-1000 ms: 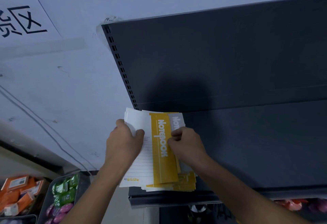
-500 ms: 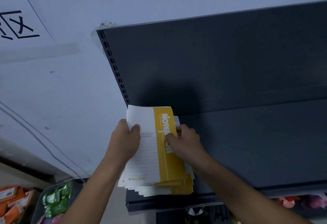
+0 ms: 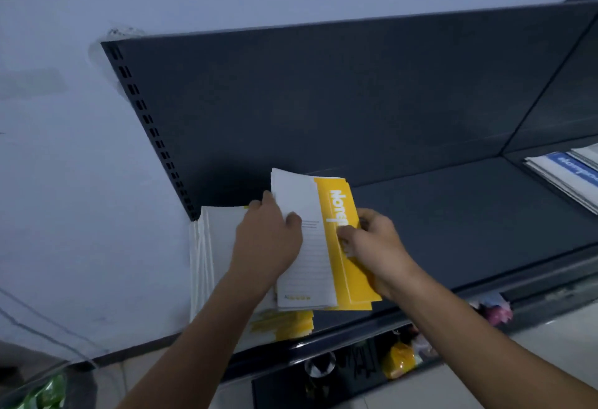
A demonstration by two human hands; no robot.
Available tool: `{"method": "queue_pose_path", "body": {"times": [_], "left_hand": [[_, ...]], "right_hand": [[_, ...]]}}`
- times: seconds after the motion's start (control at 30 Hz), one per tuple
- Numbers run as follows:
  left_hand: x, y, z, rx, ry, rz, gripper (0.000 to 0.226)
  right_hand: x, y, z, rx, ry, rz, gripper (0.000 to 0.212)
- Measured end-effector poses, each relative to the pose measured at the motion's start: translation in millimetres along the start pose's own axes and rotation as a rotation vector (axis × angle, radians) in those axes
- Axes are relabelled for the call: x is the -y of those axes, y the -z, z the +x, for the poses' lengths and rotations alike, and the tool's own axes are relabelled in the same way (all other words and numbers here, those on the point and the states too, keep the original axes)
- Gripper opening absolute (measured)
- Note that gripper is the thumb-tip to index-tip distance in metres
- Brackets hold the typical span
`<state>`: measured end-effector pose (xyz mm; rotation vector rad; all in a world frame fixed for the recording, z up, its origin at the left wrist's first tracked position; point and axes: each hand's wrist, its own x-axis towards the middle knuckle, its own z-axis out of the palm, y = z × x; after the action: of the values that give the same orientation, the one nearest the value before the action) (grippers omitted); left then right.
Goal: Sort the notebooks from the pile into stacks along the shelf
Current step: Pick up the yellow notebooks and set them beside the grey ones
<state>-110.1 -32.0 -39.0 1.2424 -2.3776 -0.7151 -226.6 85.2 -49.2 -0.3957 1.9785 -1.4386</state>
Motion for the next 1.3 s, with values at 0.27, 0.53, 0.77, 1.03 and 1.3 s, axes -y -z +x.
{"method": "queue_pose_path", "body": {"times": [0.27,0.53,0.77,1.03,1.3], "left_hand": [[-100,-69,7,0.102,-0.197,0.084,0.027],[-232,-168,-1,0.201,-0.281,0.083,0.031],[-333,-237,-10,0.246,-0.340,0.026,0.030],[-429,-299,0,0.288,-0.416,0.012,0.030],[-514,-365,27,0.364,-0.530,-0.009,0.027]], "right_hand": [[-11,123,16,-0.174,0.018,-0.120,0.020],[-39,280,35,-0.295,0.015,-0.195,0.031],[-59,396,53,-0.371,-0.032,-0.159,0.028],[-61,498,70,-0.462,-0.038,-0.101,0.014],[-61,580,102,-0.569,-0.119,-0.032,0.019]]}}
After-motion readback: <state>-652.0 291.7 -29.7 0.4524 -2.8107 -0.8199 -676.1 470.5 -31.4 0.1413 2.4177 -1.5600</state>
